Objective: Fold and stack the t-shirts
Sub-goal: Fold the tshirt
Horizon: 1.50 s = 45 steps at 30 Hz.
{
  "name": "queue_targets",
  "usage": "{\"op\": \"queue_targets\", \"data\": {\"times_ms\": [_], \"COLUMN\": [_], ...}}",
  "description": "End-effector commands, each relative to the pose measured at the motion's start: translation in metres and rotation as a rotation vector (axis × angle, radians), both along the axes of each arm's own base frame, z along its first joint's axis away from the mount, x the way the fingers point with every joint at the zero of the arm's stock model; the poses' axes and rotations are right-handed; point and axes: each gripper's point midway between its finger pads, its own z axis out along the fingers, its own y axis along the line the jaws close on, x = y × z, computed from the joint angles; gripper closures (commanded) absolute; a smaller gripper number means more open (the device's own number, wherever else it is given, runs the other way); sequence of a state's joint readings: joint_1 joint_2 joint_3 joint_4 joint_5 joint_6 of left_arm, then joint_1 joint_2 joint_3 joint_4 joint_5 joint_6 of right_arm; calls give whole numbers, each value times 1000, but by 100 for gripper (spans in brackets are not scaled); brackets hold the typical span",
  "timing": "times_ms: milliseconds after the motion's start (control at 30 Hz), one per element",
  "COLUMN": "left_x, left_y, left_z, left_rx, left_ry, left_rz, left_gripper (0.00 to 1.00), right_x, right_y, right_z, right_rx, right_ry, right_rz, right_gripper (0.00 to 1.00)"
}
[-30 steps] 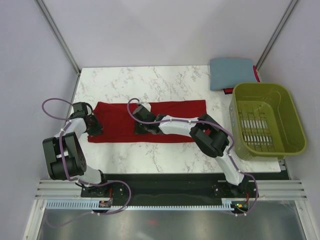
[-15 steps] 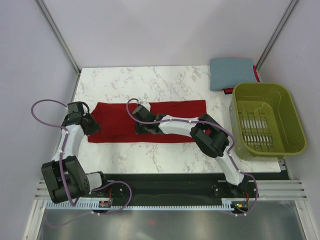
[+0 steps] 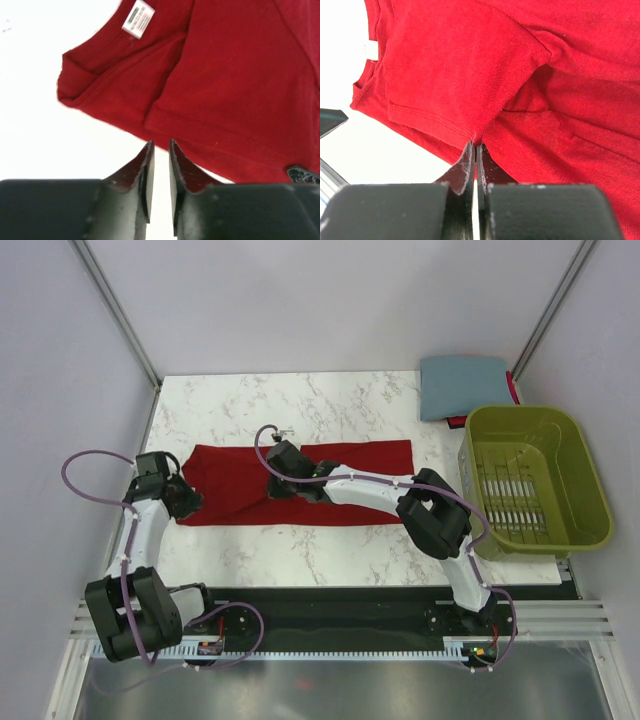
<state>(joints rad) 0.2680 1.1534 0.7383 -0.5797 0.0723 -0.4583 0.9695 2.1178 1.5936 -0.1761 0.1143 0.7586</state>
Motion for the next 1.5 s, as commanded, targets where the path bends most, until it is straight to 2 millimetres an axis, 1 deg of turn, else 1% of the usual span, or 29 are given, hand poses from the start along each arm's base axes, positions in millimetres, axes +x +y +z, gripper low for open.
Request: {"op": "queue_targets", "data": {"times_ms": [0,33,67,133,233,300,333,400,500,633,833,967,1100,1133,1200,1300,1333,1467], "left_x": [19,22,26,27,27,25,25,25,25,25,26,30,29,28,29,30,30,27], "left_y": [-2,-6,-6,-7,-8,-8,-8,-7,-5,-3,3,6,8,8,8,9,9,3], "left_z": [-6,-8,-14,-22,-37,-47,-50,-57,-63,-64,-57,-48,-48,-49,-48,-46,-46,-54], "left_rx": [-13,-30,-33,-31,-36,-48,-50,-55,-54,-45,1,25,39,35,37,48,49,27], "left_ry": [-27,-30,-35,-37,-21,14,23,48,69,76,55,27,29,33,29,21,21,45], "left_rz": [-73,-91,-102,-123,-133,-129,-128,-119,-116,-119,-121,-131,-119,-117,-121,-129,-132,-148], "left_gripper": [69,61,58,56,59,61,64,65,66,65,63,69,71,75,78,77,75,69], "right_x": [0,0,-1,-2,-5,-4,-5,-5,-4,-4,-3,-4,-5,-4,-3,-3,-3,-3], "right_y": [1,1,1,0,-2,-3,-2,-2,-1,1,1,0,-2,-2,-2,-2,-2,0], "right_z": [16,14,10,5,-1,-2,-3,-1,0,2,5,-1,-3,-3,-4,-7,-6,-6], "right_rx": [29,29,24,16,8,6,6,11,14,18,20,11,1,-1,-4,-8,-7,-4], "right_ry": [-29,-26,-20,-12,-3,-4,-3,-5,-4,-8,-13,-1,-2,-4,-3,-1,-3,2], "right_rz": [2,3,7,11,15,13,14,17,19,21,22,26,28,26,25,24,22,24], "right_gripper": [100,100,100,100,100,100,100,100,100,100,100,100,100,100,100,100,100,100]}}
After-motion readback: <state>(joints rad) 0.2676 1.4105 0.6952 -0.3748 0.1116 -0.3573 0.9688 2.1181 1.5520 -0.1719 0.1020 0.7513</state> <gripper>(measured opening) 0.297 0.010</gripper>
